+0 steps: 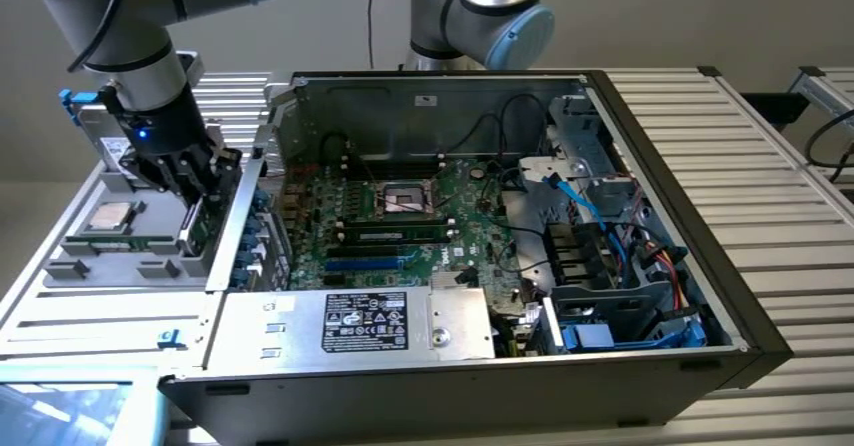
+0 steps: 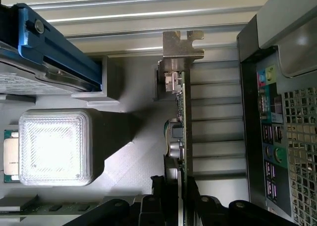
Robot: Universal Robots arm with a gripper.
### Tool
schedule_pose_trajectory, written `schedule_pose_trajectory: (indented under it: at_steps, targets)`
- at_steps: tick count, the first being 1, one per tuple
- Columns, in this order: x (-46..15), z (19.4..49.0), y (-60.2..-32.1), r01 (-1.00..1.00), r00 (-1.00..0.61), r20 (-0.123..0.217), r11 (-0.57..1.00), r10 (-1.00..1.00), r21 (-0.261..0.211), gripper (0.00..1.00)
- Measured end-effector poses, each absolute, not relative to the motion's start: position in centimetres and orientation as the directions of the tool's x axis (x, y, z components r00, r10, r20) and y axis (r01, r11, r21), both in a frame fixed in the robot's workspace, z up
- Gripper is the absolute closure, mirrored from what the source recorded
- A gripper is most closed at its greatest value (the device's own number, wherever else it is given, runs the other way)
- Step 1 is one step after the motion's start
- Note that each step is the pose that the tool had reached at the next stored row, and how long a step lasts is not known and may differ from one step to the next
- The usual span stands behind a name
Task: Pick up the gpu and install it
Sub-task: 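Pick up the gpu and move the gpu toward the slot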
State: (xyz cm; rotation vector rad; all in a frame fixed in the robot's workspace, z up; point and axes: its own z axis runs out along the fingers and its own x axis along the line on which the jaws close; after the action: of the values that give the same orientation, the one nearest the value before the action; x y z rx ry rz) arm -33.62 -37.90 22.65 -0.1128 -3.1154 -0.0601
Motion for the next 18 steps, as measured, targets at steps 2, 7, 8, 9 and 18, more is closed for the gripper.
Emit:
schedule_pose_trajectory:
  at_steps: [2, 7, 8, 9, 18]
  targets:
    - [-33.6, 22.7, -37.9, 0.073, -0.997, 0.028, 0.997, 0.072, 0.038, 0.72]
    - [-33.6, 23.9, -37.9, 0.074, -0.996, 0.043, 0.997, 0.072, 0.037, 0.72]
    - [-33.6, 24.4, -37.9, 0.073, -0.996, 0.043, 0.997, 0.072, 0.038, 0.72]
    - [-33.6, 24.8, -37.9, 0.073, -0.997, 0.043, 0.997, 0.071, 0.037, 0.72]
    - [-33.6, 28.9, -37.9, 0.069, -0.997, 0.043, 0.997, 0.067, 0.038, 0.72]
